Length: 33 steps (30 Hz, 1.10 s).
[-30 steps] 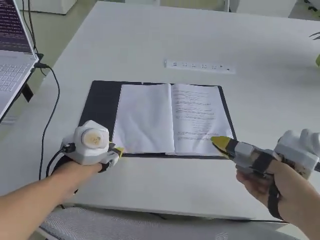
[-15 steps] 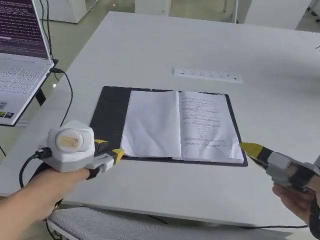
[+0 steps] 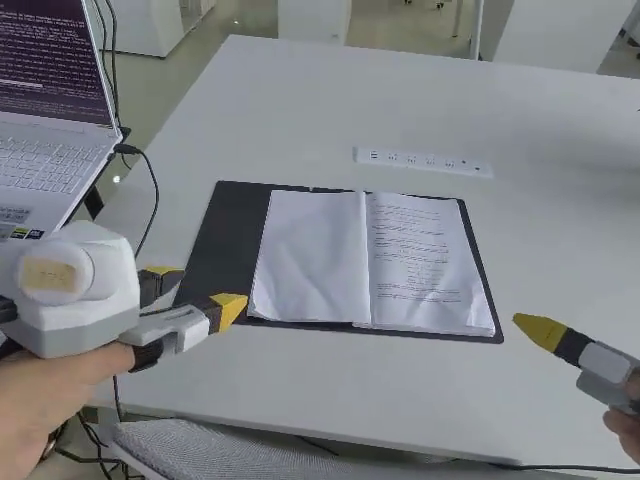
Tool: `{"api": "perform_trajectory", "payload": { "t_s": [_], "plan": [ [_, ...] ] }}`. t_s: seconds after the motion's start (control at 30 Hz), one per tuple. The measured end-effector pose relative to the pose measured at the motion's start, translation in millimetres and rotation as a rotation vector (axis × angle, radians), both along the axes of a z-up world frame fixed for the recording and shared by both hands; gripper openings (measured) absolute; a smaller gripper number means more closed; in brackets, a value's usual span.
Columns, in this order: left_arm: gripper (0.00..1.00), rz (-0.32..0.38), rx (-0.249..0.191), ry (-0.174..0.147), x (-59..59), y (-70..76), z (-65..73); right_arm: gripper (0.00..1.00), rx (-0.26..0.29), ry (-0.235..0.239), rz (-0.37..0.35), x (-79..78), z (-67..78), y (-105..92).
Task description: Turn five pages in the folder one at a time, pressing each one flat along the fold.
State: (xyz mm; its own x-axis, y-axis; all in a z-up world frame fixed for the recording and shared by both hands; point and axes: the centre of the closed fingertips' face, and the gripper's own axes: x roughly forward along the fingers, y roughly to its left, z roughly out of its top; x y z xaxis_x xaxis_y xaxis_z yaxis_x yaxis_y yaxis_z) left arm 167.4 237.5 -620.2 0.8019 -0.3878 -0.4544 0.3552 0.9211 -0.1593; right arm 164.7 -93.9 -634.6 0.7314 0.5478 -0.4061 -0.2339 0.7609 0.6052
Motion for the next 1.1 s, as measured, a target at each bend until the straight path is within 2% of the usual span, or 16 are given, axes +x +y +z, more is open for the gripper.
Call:
{"api": "perform_trajectory", "payload": {
  "t_s": [0.2,0.33,0.43,0.6,0.7,0.83,1.1],
  "plan": [
    [0.53,0.003,0.006,0.001,-14.8,0.6,19.5,0.54,-0.038,-0.040,-0.019,-3.5,11.5,-11.3],
    [0.57,0.002,0.006,0.005,-18.7,-1.0,24.3,0.57,-0.071,-0.050,-0.017,-3.1,10.6,-15.5],
    [0.57,-0.005,0.005,0.006,-18.1,-4.1,25.5,0.57,-0.094,-0.040,-0.006,-3.4,6.0,-16.4],
    [0.59,-0.025,0.034,0.022,-12.4,-11.1,17.2,0.57,-0.110,-0.025,0.001,-0.5,-1.8,-19.7],
    [0.60,-0.025,0.030,0.022,-7.0,-15.3,13.8,0.57,-0.106,-0.021,-0.005,1.3,-4.7,-23.3],
    [0.61,-0.038,0.044,0.043,0.6,-23.4,3.1,0.58,-0.120,-0.006,-0.004,5.9,-12.6,-26.6],
    [0.63,-0.052,0.037,0.053,9.4,-36.7,-4.4,0.64,-0.133,0.013,0.025,11.5,-21.3,-26.2]
  ]
}}
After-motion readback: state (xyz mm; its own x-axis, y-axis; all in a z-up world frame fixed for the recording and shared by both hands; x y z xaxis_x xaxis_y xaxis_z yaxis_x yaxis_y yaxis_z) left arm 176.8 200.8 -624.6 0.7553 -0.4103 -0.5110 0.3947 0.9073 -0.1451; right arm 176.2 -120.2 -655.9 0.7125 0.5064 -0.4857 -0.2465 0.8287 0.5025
